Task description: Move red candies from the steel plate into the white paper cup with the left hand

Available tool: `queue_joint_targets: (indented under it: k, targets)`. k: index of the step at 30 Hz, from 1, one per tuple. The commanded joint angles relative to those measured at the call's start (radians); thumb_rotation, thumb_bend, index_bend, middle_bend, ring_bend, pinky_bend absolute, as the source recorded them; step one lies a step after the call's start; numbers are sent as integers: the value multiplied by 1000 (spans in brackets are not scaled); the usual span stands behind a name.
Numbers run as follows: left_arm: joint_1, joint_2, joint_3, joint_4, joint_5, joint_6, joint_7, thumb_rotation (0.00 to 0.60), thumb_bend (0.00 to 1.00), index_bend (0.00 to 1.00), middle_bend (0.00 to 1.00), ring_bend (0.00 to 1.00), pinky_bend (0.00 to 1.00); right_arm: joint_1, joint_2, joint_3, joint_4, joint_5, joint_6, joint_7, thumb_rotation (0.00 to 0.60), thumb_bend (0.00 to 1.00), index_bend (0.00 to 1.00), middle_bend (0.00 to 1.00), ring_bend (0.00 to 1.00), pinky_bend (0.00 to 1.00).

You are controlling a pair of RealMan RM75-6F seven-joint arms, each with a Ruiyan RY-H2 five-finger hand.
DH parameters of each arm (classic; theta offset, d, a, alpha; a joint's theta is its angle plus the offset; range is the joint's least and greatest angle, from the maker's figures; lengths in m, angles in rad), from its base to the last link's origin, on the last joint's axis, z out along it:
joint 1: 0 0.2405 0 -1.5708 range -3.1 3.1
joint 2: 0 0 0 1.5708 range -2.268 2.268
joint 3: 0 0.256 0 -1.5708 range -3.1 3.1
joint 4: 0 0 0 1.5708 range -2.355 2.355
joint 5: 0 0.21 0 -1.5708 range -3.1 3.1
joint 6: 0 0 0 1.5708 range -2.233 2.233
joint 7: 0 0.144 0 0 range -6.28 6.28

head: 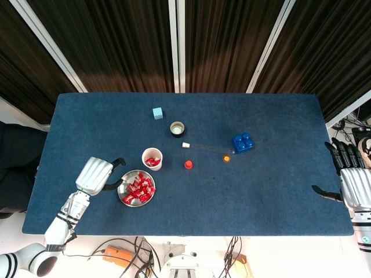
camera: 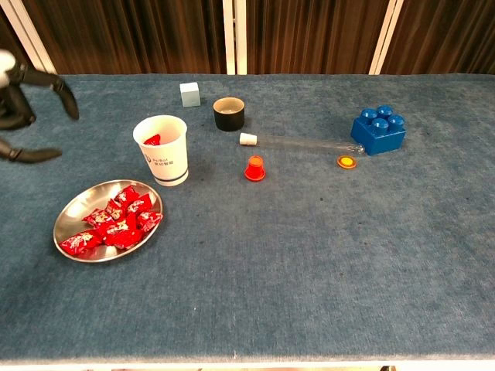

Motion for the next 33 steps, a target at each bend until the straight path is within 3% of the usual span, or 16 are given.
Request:
queue_joint_targets:
  k: [1, 5, 14, 33]
  targets:
    - [22, -5, 36, -9, 3, -18, 24, 569, 184, 384, 967, 901, 825, 2, 0, 0, -4, 2, -4, -5, 600, 99, 0, 0, 0, 0]
    - [37, -32, 68, 0, 5, -50, 45, 544, 181, 384, 967, 901, 825, 9, -1, -1, -10, 3, -16, -14, 600, 97, 0, 0, 0, 0]
    - [30, -108, 83, 47, 19, -112, 96, 507, 172, 384, 967, 901, 825, 15, 3, 0, -29, 8, -22, -35, 600, 99, 0, 0, 0, 0]
    - [31, -167, 42, 115, -58, -160, 183, 502, 180, 384, 967, 901, 825, 23, -2, -1, -26, 23, -38, -39, 600, 98, 0, 0, 0, 0]
